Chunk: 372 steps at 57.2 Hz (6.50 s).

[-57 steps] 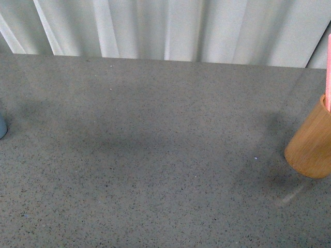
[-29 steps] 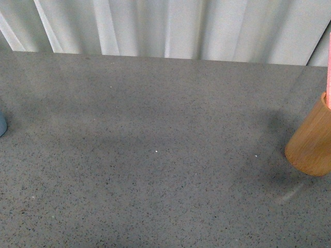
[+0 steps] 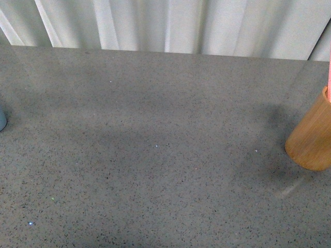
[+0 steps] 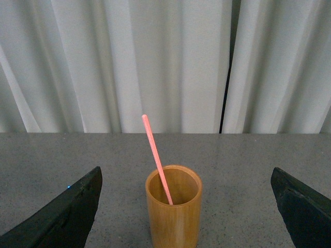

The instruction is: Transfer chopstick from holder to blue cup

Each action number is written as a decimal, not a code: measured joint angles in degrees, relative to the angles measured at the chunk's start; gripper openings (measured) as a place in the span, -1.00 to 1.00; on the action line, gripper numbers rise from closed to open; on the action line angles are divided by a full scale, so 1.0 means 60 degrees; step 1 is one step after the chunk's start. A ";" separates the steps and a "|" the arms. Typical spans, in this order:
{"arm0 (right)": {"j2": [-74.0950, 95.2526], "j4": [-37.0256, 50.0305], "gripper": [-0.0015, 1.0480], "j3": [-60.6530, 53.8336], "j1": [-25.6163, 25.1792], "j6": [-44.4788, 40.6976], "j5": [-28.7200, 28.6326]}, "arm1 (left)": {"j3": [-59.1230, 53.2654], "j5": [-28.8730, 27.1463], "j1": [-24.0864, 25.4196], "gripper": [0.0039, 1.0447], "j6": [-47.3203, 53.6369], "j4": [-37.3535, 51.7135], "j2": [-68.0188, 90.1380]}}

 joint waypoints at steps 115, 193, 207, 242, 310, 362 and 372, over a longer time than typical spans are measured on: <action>0.0000 0.0000 0.81 0.0000 0.0000 0.0004 0.0000 | 0.0594 0.0787 -0.3337 -0.94 -0.0590 -0.1253 -0.0361; 0.0000 0.0000 0.81 0.0000 0.0000 0.0000 0.0000 | 0.1239 0.0696 -0.8411 -0.88 -0.0994 -0.1122 0.1996; 0.0000 0.0000 0.81 0.0000 0.0000 0.0000 0.0000 | 0.1249 0.0689 -0.8408 -0.19 -0.1096 -0.1133 0.1996; 0.0000 0.0000 0.81 0.0000 0.0000 0.0000 0.0000 | 0.1625 0.0590 -0.8102 0.87 -0.1213 -0.1534 0.1461; 0.0000 0.0000 0.81 0.0000 0.0000 0.0000 0.0000 | -0.6138 -0.0761 -0.4994 -0.25 -0.1111 1.1071 -0.4692; 0.0000 0.0000 0.81 0.0000 0.0000 0.0004 0.0000 | -1.0626 0.1559 -0.2747 -0.94 -0.1180 0.9763 -1.0320; 0.0000 0.0000 0.81 0.0000 0.0000 0.0004 0.0000 | -1.1071 0.1563 -0.2739 -0.94 -0.1180 0.9712 -1.0823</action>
